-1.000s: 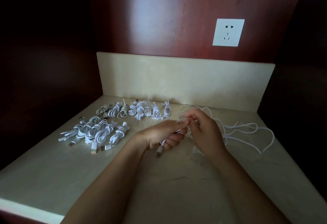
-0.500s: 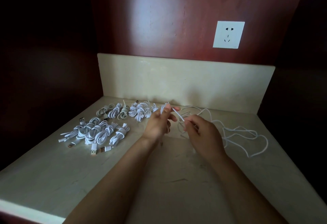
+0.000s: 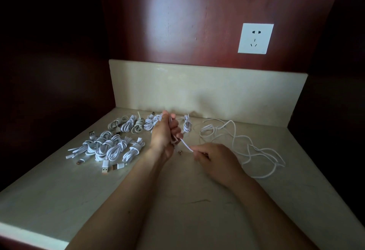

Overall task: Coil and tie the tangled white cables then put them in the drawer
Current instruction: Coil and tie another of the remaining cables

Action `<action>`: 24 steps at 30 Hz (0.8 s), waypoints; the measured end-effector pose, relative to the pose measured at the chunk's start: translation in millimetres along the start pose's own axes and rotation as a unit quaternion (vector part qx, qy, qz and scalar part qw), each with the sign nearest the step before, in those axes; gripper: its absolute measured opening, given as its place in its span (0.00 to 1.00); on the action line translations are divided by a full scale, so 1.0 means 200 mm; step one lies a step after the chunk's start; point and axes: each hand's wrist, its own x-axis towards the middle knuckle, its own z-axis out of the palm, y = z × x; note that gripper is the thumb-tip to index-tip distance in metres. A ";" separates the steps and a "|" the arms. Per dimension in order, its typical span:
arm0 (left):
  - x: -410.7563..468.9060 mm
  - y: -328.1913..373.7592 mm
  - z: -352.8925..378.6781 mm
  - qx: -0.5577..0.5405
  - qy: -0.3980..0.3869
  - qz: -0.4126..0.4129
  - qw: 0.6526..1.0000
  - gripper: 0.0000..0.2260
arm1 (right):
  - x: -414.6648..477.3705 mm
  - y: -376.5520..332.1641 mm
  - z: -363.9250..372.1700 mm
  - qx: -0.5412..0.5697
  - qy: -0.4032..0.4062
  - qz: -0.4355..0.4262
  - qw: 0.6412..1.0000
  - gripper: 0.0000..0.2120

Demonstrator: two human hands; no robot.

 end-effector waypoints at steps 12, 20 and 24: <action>0.03 0.00 -0.04 0.113 0.025 -0.008 0.993 0.16 | -0.01 -0.04 0.00 0.024 -0.034 -0.017 0.999 0.07; 0.01 -0.04 0.00 0.243 0.009 -0.014 0.970 0.17 | -0.02 -0.10 -0.01 0.089 0.020 -0.040 0.995 0.11; -0.02 -0.05 0.01 0.311 -0.020 -0.028 0.950 0.18 | -0.01 -0.09 -0.03 0.088 0.046 -0.033 0.995 0.06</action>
